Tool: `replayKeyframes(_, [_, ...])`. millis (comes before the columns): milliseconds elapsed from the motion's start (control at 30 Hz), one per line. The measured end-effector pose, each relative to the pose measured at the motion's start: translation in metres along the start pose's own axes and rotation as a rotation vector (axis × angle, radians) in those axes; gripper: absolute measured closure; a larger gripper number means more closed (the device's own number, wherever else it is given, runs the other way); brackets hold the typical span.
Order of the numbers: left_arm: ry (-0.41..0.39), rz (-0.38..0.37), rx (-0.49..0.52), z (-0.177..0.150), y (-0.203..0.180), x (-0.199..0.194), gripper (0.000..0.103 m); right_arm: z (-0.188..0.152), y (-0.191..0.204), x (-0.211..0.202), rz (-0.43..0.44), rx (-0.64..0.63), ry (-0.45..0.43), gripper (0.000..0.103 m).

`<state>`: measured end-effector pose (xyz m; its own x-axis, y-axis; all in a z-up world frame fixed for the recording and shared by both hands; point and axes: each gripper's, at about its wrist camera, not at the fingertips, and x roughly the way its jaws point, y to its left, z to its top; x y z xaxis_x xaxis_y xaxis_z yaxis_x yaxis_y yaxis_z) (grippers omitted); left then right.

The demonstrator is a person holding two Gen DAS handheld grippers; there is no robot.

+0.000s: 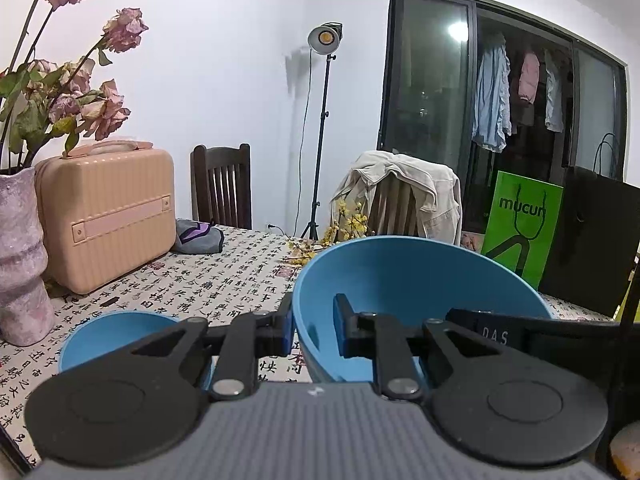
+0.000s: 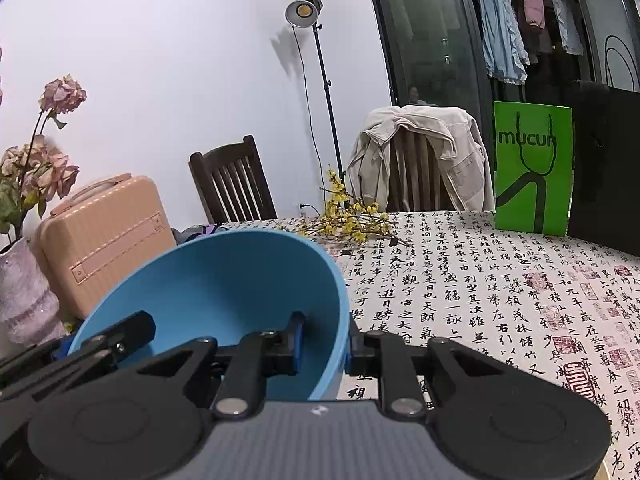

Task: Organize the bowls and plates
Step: 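Lower the blue bowl onto the other blue bowls beside the vase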

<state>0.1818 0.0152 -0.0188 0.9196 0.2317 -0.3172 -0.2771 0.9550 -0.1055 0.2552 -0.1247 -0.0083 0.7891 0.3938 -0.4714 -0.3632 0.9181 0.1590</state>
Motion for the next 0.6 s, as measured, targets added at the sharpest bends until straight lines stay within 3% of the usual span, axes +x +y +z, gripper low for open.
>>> replayKeyframes(600, [-0.025,0.023,-0.043,0.014,0.04,-0.003,0.084,0.008,0.035,0.008,0.039,-0.016,-0.002,0.084])
